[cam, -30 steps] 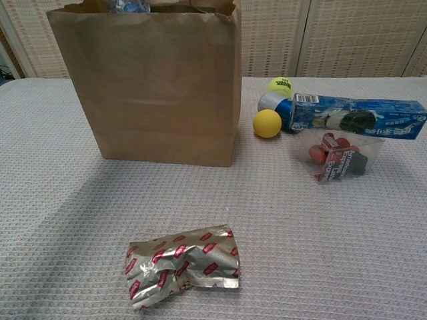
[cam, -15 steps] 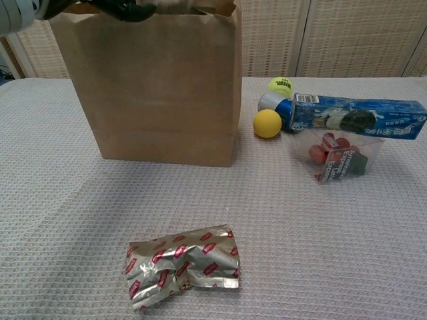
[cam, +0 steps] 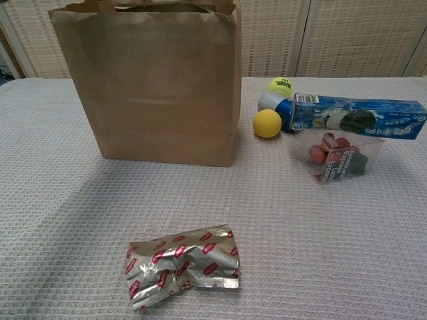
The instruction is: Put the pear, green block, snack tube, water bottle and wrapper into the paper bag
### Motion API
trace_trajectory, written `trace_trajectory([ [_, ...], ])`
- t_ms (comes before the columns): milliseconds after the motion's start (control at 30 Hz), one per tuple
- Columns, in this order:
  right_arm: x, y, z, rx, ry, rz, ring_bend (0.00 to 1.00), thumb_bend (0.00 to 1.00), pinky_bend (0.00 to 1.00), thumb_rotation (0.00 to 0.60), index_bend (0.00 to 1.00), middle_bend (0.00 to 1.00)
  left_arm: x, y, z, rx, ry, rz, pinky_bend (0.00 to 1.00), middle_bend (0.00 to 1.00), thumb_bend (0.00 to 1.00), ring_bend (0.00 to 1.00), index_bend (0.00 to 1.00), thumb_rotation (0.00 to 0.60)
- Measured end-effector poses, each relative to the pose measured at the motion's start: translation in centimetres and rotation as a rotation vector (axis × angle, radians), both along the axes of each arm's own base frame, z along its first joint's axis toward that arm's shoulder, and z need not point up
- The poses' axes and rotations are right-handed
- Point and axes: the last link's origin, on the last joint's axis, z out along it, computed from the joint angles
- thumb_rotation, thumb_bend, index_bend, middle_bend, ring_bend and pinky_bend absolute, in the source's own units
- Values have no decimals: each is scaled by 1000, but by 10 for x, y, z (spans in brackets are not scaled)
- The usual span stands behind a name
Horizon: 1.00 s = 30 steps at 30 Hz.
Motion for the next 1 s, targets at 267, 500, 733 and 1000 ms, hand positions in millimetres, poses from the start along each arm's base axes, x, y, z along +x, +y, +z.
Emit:
trace_trajectory([
  [267, 0, 0, -1, 0, 5, -2, 0, 62, 0, 600, 0, 0, -59, -24, 20, 67, 102, 23, 625, 546, 576, 545, 568, 600],
  [500, 0, -1, -1, -7, 10, -3, 0, 62, 0, 600, 0, 0, -101, -53, 18, 96, 393, -159, 431, 378, 462, 388, 384, 600],
  [733, -1, -1, -1, -12, 14, -4, 0, 62, 0, 600, 0, 0, -147, -111, -12, -46, 766, -474, 66, 0, 353, 0, 2, 600],
  [1000, -1, -1, -1, -11, 13, -3, 0, 62, 0, 600, 0, 0, -142, -155, -53, -181, 775, -565, 60, 0, 350, 0, 0, 600],
])
